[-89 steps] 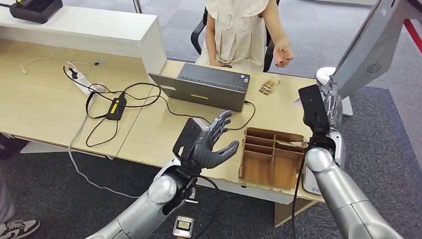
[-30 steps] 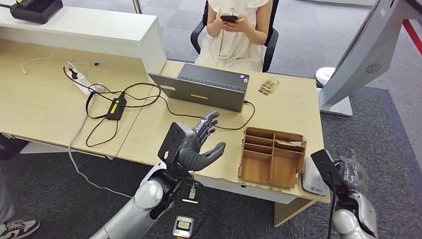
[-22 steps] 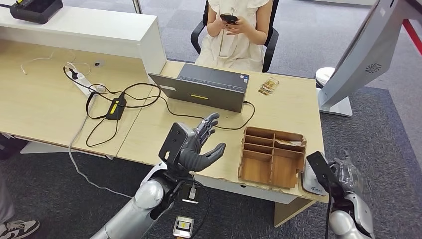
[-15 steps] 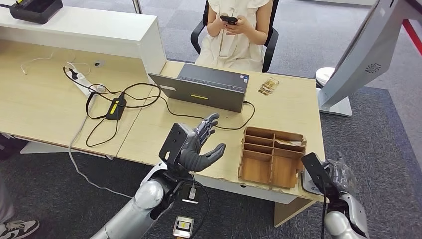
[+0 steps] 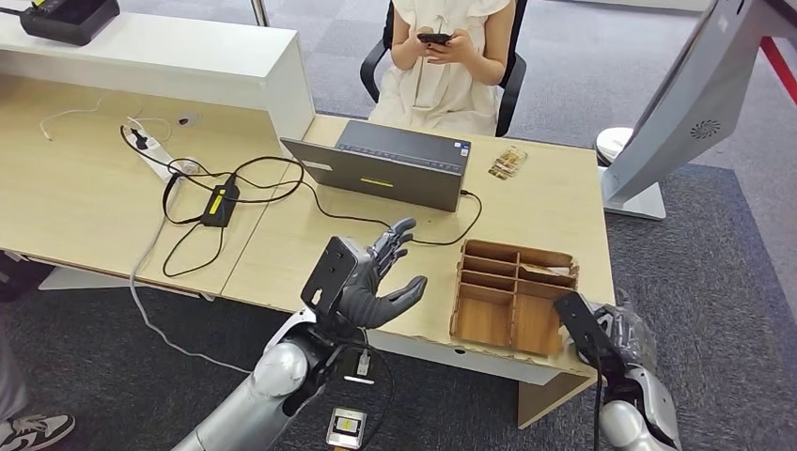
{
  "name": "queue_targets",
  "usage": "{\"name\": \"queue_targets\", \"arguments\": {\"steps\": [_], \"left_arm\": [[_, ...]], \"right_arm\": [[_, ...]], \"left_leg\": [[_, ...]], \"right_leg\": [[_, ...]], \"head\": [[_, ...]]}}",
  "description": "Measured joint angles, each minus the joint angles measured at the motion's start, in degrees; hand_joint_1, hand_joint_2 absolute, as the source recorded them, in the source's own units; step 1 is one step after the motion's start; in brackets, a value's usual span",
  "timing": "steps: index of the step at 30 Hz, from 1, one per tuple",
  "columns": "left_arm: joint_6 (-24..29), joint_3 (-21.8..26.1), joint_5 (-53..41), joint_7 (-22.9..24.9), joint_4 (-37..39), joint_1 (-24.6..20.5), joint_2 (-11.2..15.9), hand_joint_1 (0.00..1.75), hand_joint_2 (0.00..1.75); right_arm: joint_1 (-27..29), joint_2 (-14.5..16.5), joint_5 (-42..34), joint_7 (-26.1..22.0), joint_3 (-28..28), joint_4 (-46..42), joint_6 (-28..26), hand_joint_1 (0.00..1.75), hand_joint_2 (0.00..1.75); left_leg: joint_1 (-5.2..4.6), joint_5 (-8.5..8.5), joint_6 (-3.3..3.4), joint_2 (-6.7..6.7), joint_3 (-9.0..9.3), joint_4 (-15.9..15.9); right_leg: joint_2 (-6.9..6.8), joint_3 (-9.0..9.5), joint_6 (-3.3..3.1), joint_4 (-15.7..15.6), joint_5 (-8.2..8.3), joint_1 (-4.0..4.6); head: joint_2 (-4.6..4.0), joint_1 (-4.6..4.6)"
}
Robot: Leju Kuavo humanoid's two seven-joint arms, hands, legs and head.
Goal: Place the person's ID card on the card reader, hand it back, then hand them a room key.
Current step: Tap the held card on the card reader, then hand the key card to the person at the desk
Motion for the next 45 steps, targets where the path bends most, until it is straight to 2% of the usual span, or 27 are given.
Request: {"name": "queue_targets", "arguments": {"steps": [10, 19, 26, 33, 37, 45], "left_arm": [[-0.14, 0.10, 0.01, -0.83, 0.03, -0.07, -0.31, 0.00, 1.75], [1.24, -0.16, 1.17, -1.38, 0.15, -0.55, -0.33, 0.00, 1.75], [-0.37, -0.56, 1.88, -1.45, 0.76, -1.58, -0.71, 0.00, 1.75], [-2.13, -1.23, 2.92, -2.44, 2.15, -3.30, -1.85, 0.00, 1.75], [-2.80, -2.15, 3.60, -2.70, 3.29, -4.40, -2.58, 0.00, 1.75], [-3.76, -4.07, 4.97, -2.27, 4.84, -6.48, -3.43, 0.00, 1.75]], "right_arm": [[-2.73, -2.87, 2.15, 1.69, -0.87, -8.36, 0.45, 1.75, 1.75], [-6.93, -4.84, 0.80, 1.05, -3.48, -14.57, 1.32, 1.75, 1.75], [-9.08, -5.51, 0.61, -0.35, -4.57, -16.84, 0.79, 1.75, 1.75], [-12.15, -4.18, -3.27, -2.75, -4.40, -17.12, 1.21, 1.75, 1.75], [-15.70, -2.56, -5.48, -3.84, -3.90, -15.55, 2.18, 1.75, 1.75], [-26.12, 1.21, -7.32, -6.13, -2.41, -3.18, 2.05, 1.75, 1.75]], "left_leg": [[-0.03, 0.00, 0.00, 0.01, 0.01, 0.01], [-0.02, 0.01, 0.00, 0.01, 0.01, 0.01], [-0.02, 0.00, 0.00, 0.01, -0.01, 0.01], [-0.01, 0.01, 0.00, 0.00, -0.02, 0.00], [-0.01, 0.02, -0.01, 0.01, -0.02, 0.00], [-0.01, 0.04, -0.02, -0.01, -0.08, 0.01]], "right_leg": [[0.01, -0.01, 0.00, -0.01, 0.00, -0.02], [0.01, -0.02, 0.00, 0.00, 0.01, -0.01], [0.01, -0.01, 0.00, 0.00, 0.01, -0.01], [0.01, -0.02, -0.01, 0.02, 0.01, -0.01], [0.01, -0.03, -0.02, 0.04, 0.02, -0.01], [-0.01, -0.07, -0.03, 0.07, 0.03, -0.01]], "head": [[0.00, 0.01], [0.00, 0.00], [0.00, 0.00], [0.00, 0.00], [0.00, 0.00], [0.00, 0.01]]}}
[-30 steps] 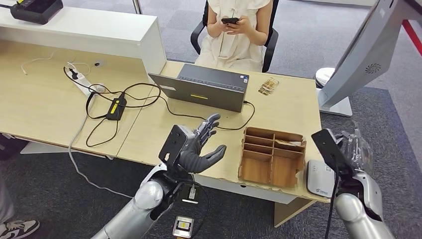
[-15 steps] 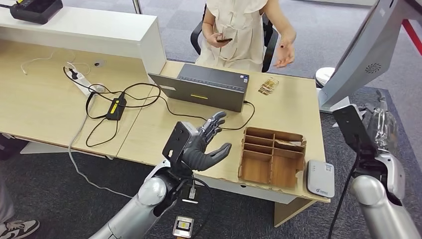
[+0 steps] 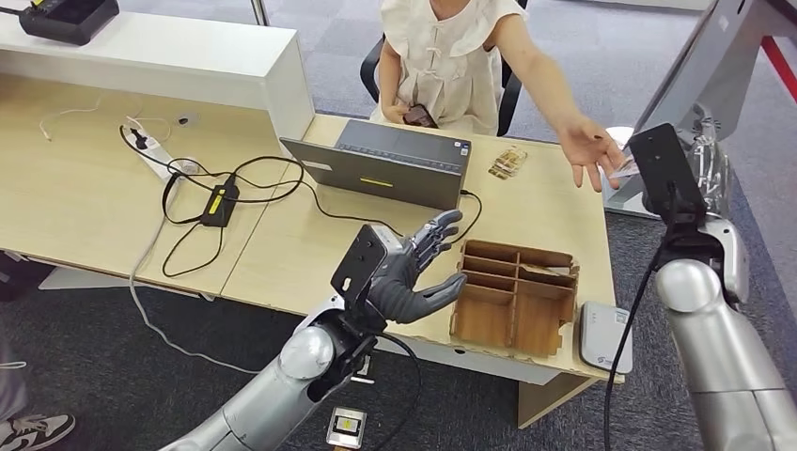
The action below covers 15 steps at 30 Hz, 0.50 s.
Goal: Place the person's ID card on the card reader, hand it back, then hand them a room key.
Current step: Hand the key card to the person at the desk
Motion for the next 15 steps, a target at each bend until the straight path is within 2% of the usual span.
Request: {"name": "queue_targets", "arguments": {"steps": [5, 10, 11, 12, 15], "left_arm": [[-0.23, -1.04, 0.45, 0.80, 0.59, -1.08, -0.33, 0.00, 1.75], [0.60, -1.45, 0.75, 1.21, 0.86, -1.61, -0.57, 0.00, 1.75], [0.77, -1.52, 0.79, 1.21, 0.89, -1.68, -0.60, 0.00, 1.75], [0.92, -1.60, 0.82, 1.20, 0.93, -1.72, -0.61, 0.00, 1.75], [1.41, -1.82, 0.90, 1.19, 1.01, -1.76, -0.67, 0.00, 1.75]], "right_arm": [[-6.76, 2.53, -0.46, -0.37, 1.23, 9.62, -0.22, 1.75, 1.75], [-10.88, 5.15, -0.11, -0.40, 2.77, 16.26, -0.67, 1.75, 1.75], [-11.53, 5.66, -0.03, -0.48, 3.11, 17.50, -0.75, 1.70, 1.75], [-12.05, 6.15, 0.00, -0.58, 3.42, 18.57, -0.81, 1.59, 1.75], [-13.03, 7.53, -0.01, -1.08, 4.25, 21.11, -1.00, 0.40, 1.75]], "left_leg": [[0.00, 0.00, 0.00, -0.01, -0.03, 0.00], [0.01, 0.00, 0.00, 0.00, -0.02, 0.00], [0.01, 0.00, 0.00, 0.00, -0.02, 0.00], [0.01, 0.00, 0.00, 0.00, -0.02, 0.00], [0.01, 0.00, 0.00, 0.00, -0.01, 0.00]], "right_leg": [[0.00, -0.03, 0.00, 0.02, 0.00, 0.00], [0.00, -0.04, -0.01, 0.04, 0.00, 0.01], [0.01, -0.04, -0.01, 0.04, 0.00, 0.01], [0.01, -0.04, -0.01, 0.04, 0.00, 0.01], [0.01, -0.04, -0.01, 0.04, 0.00, 0.01]], "head": [[0.00, -0.01], [0.00, -0.01], [0.00, -0.01], [0.00, -0.01], [0.00, -0.01]]}}
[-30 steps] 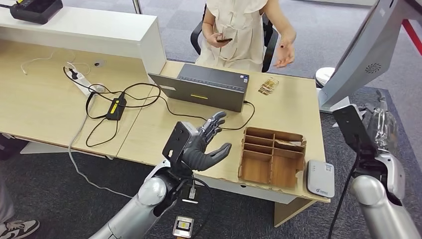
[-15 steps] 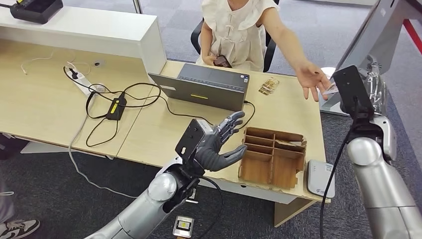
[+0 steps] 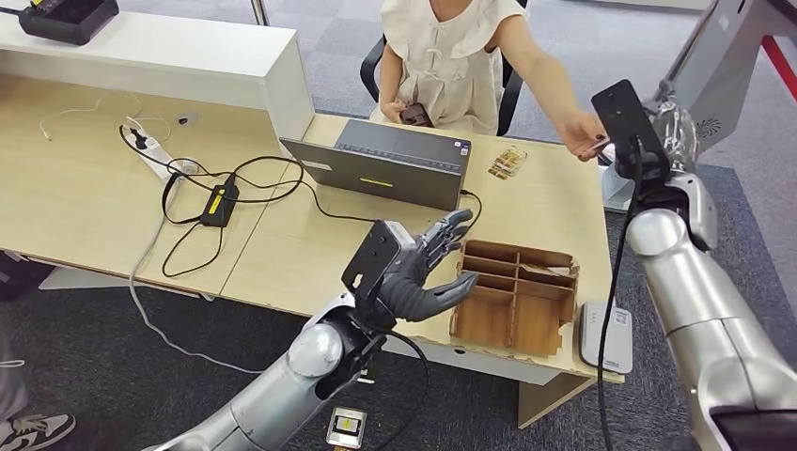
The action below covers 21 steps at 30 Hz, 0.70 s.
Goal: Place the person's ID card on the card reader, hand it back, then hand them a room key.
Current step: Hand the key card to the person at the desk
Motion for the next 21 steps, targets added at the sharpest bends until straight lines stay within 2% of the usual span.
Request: {"name": "queue_targets", "arguments": {"steps": [1, 2, 9, 14, 17, 21], "left_arm": [[0.19, -0.06, 0.03, -0.01, 0.01, 0.00, 0.00, 0.00, 1.75], [0.36, -0.11, 0.05, -0.02, 0.03, -0.01, 0.01, 0.00, 1.75], [1.20, -0.33, 0.38, -0.26, 0.22, -0.01, 0.08, 0.00, 1.75], [1.70, -0.42, 0.72, -0.37, 0.32, 0.00, 0.29, 0.00, 1.75], [2.61, -0.49, 0.78, -0.42, 0.33, 0.01, 0.49, 0.00, 1.75], [4.67, -0.53, 0.39, -0.50, 0.31, 0.16, 1.03, 0.00, 1.75]], "right_arm": [[-0.28, 0.46, -0.07, -0.24, 0.27, 0.75, -0.08, 0.07, 1.75], [-0.58, 0.91, -0.19, -0.49, 0.54, 1.53, -0.17, 0.00, 1.75], [-1.68, 3.08, -0.42, -2.06, 2.18, 4.97, -1.38, 0.00, 1.75], [-2.26, 4.10, -3.20, -3.91, 3.35, 6.36, -3.40, 0.00, 1.75], [-2.85, 4.56, -6.47, -6.29, 3.86, 6.91, -4.87, 0.00, 1.75], [-3.12, 5.10, -16.06, -10.87, 4.01, 5.57, -7.30, 0.00, 1.75]], "left_leg": [[0.00, 0.00, 0.00, 0.00, 0.00, 0.00], [0.00, 0.00, 0.00, 0.00, 0.01, 0.00], [0.00, 0.01, 0.00, 0.00, 0.01, 0.01], [0.00, 0.01, -0.01, 0.00, 0.00, 0.00], [0.00, 0.01, -0.01, 0.00, 0.01, 0.00], [0.00, 0.01, -0.01, 0.00, 0.02, 0.00]], "right_leg": [[0.00, 0.00, 0.00, 0.00, 0.00, 0.00], [0.00, 0.00, 0.00, 0.00, 0.00, 0.00], [0.00, 0.00, 0.00, 0.01, 0.00, 0.00], [0.00, 0.00, 0.00, 0.01, 0.00, 0.00], [0.00, -0.01, 0.00, 0.01, 0.00, 0.00], [0.00, 0.00, 0.00, 0.01, 0.00, 0.01]], "head": [[0.00, -0.01], [0.00, 0.00], [0.00, 0.00], [0.00, 0.01], [0.00, 0.01], [0.00, 0.00]]}}
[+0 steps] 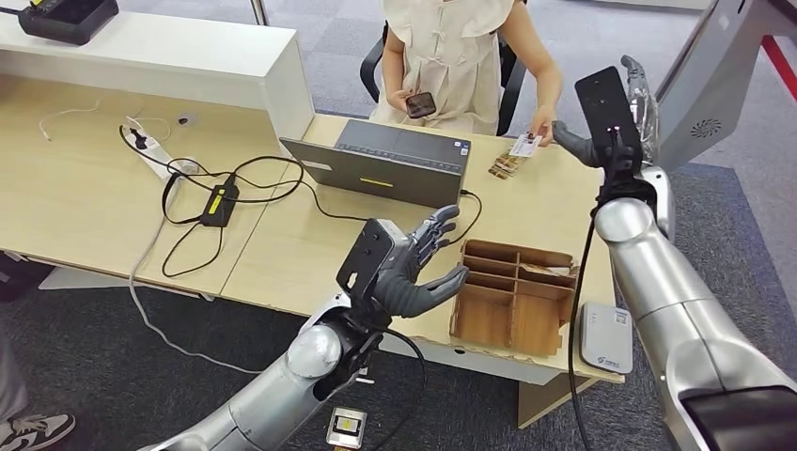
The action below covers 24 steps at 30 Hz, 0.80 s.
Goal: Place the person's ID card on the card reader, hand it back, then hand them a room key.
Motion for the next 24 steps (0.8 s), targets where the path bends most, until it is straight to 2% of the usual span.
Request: {"name": "queue_targets", "arguments": {"steps": [3, 5, 9, 15, 19, 24], "left_arm": [[1.55, 0.32, -0.94, 0.07, -0.54, 0.85, 0.68, 0.00, 1.75], [2.50, 0.80, -1.80, 0.20, -1.22, 1.66, 1.20, 0.00, 1.75], [4.85, 2.49, -3.52, 0.41, -2.85, 3.32, 2.24, 0.00, 1.75], [6.67, 6.05, -5.55, 0.58, -5.59, 6.03, 3.99, 0.00, 1.75], [7.20, 7.96, -6.42, 0.77, -6.87, 7.52, 4.79, 0.00, 1.75], [7.70, 9.27, -6.73, 0.97, -7.92, 8.27, 5.32, 0.00, 1.75]], "right_arm": [[2.40, -0.39, -9.45, -0.67, -0.73, -6.34, -1.76, 0.00, 1.75], [5.75, -1.28, -12.84, 0.37, -1.27, -12.74, -3.99, 0.00, 1.75], [15.04, -3.92, -14.41, 3.95, -2.64, -28.46, -6.67, 0.00, 1.75], [30.18, -7.94, -18.89, 8.26, -4.50, -48.43, -5.37, 0.00, 1.75], [38.70, -9.45, -20.14, 8.65, -5.02, -57.04, -4.45, 0.00, 1.75], [45.35, -9.88, -19.29, 9.31, -4.95, -63.21, -2.62, 0.00, 1.75]], "left_leg": [[0.02, 0.00, 0.00, 0.01, 0.04, 0.01], [0.03, 0.00, -0.01, 0.01, 0.04, 0.01], [0.04, -0.02, -0.01, 0.00, 0.04, 0.00], [0.04, -0.04, -0.02, 0.00, 0.05, -0.02], [0.04, -0.04, -0.02, 0.01, 0.06, -0.04], [0.05, -0.03, -0.03, 0.00, 0.06, -0.05]], "right_leg": [[0.00, 0.01, 0.00, 0.00, 0.00, 0.03], [-0.01, 0.01, 0.00, -0.01, -0.01, 0.04], [-0.01, 0.03, 0.00, -0.02, -0.02, 0.05], [0.01, 0.04, -0.01, -0.05, -0.04, 0.05], [0.01, 0.04, -0.02, -0.05, -0.04, 0.05], [0.01, 0.05, -0.03, -0.04, -0.04, 0.06]], "head": [[0.00, 0.01], [0.00, 0.00], [0.00, 0.01], [0.00, 0.01], [0.00, 0.01], [0.00, 0.01]]}}
